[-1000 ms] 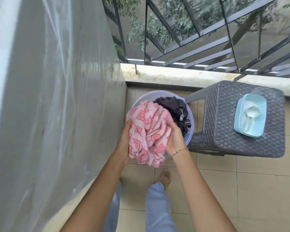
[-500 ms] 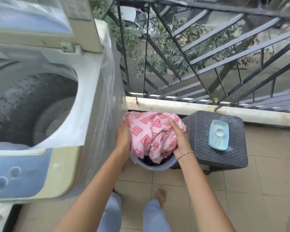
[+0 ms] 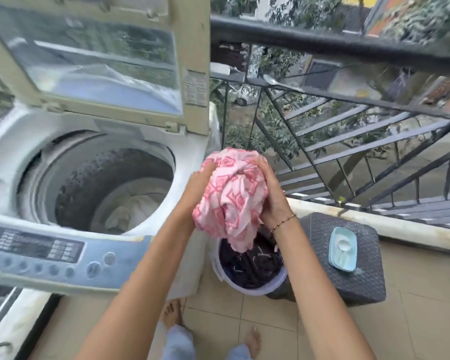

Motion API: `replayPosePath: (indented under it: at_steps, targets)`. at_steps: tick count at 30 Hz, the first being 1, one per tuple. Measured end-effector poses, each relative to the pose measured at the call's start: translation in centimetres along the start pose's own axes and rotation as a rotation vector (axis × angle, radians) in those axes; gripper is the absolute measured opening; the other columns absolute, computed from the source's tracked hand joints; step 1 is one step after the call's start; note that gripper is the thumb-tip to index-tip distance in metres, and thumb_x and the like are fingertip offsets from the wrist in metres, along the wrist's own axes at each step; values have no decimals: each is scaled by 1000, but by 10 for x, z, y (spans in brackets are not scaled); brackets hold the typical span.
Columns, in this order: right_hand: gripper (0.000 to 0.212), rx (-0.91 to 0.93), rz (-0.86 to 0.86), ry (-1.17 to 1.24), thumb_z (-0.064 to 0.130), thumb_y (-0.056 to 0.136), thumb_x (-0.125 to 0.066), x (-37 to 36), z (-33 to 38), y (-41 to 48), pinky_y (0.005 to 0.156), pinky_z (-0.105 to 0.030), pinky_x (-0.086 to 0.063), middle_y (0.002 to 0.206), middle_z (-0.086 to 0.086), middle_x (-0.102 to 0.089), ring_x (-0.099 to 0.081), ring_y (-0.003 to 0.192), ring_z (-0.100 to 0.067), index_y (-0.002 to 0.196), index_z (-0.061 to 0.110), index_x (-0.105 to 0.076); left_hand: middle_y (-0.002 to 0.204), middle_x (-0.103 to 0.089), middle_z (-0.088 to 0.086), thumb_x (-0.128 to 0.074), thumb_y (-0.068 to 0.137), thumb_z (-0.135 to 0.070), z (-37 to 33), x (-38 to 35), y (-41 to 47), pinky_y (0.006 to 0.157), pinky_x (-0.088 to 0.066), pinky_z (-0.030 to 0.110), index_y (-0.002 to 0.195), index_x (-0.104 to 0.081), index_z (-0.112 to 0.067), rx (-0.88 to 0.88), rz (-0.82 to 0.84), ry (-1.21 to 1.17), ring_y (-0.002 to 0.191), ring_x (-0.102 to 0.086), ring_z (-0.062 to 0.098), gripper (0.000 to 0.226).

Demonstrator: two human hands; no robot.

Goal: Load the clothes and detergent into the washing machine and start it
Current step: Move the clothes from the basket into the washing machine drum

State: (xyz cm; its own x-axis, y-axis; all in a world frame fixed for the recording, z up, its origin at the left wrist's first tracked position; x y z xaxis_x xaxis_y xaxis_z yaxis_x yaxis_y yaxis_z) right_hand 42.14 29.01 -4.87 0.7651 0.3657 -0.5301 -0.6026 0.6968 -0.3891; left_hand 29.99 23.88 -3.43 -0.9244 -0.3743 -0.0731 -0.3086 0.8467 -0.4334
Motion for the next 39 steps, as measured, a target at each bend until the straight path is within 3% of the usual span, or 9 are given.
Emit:
replayPosePath:
  at_steps: [5, 8, 12, 17, 23, 29, 33, 36, 39]
  targets:
    - [70, -86, 219, -180, 50, 68, -74, -77, -14, 8, 108, -47, -38, 130, -12, -58, -54, 120, -30, 127, 16, -58, 78, -58, -2, -42, 97, -42, -23, 66, -24, 60, -45, 29, 81, -55, -22, 109, 9, -154, 70, -55, 14, 29]
    - [55, -115, 195, -240, 35, 61, -82, -113, -30, 29, 97, -37, -49, 113, -8, -69, -64, 101, -24, 111, 16, -68, 79, -65, 0, -47, 93, -45, -25, 121, -12, 67, -50, 26, 86, -60, -16, 93, -33, -113, 78, -59, 16, 32]
    - [36, -20, -15, -135, 18, 81, -71, -141, -40, 67, 79, -31, -58, 102, -8, -73, -70, 91, -21, 117, 12, -64, 117, -61, 23, -58, 64, -79, -17, 205, 12, 81, -52, 39, 119, -54, -10, 77, -273, -46, 93, -63, 26, 89]
    - [68, -14, -107, -244, 32, 70, -76, -165, -74, 117, 94, -41, -52, 120, -12, -65, -65, 106, -25, 128, 19, -43, 98, -68, 1, -58, 88, -45, -26, 237, 7, 71, -49, 29, 99, -65, -19, 13, -211, 335, 87, -60, 14, 29]
    - [57, -11, -185, -535, 43, 77, -71, -180, -98, 146, 104, -41, -45, 122, -2, -64, -61, 111, -20, 127, 24, -52, 105, -68, 8, -50, 92, -43, -23, 282, 28, 89, -46, 38, 102, -64, -12, -8, -432, 546, 100, -61, 27, 35]
    - [88, -99, -150, -1011, 29, 82, -71, -185, -103, 155, 110, -35, -35, 149, -9, -36, -39, 135, -25, 149, 13, -15, 127, -60, 15, -42, 75, -44, 42, 304, 50, 97, -46, 44, 123, -55, -16, 333, -322, 804, 113, -57, 36, 58]
    - [63, 32, -165, -1057, 23, 86, -64, -183, -89, 142, 103, -31, -42, 137, -10, -48, -49, 125, -23, 141, 14, -33, 126, -60, 11, -45, 89, -38, 29, 274, 40, 99, -44, 39, 123, -55, -16, 240, -369, 740, 116, -56, 30, 42]
    - [43, 146, -181, -1006, 20, 87, -61, -175, -64, 120, 75, -13, -47, 107, -2, -61, -61, 92, -15, 128, 16, -48, 115, -65, 8, -44, 92, -33, 1, 235, 30, 94, -45, 37, 115, -57, -14, 64, -450, 596, 109, -58, 28, 32]
    - [17, 212, -181, -793, 13, 90, -59, -152, -33, 98, 62, -15, -50, 83, -1, -66, -62, 68, -12, 106, 18, -58, 95, -64, 1, -46, 93, -30, -34, 178, 14, 83, -44, 34, 107, -56, -14, -128, -497, 451, 96, -61, 27, 23]
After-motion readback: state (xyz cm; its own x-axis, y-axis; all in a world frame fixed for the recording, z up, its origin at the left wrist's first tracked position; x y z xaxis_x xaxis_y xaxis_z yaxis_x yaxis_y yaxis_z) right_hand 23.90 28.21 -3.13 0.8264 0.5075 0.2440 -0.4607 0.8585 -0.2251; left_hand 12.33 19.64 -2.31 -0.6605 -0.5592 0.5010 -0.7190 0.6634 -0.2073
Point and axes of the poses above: each hand's wrist, its own y-axis towards the middle knuckle, its own x-axis out of the back of the hand, z = x × y, the point moved 8 cm from there along y, towards the middle knuckle
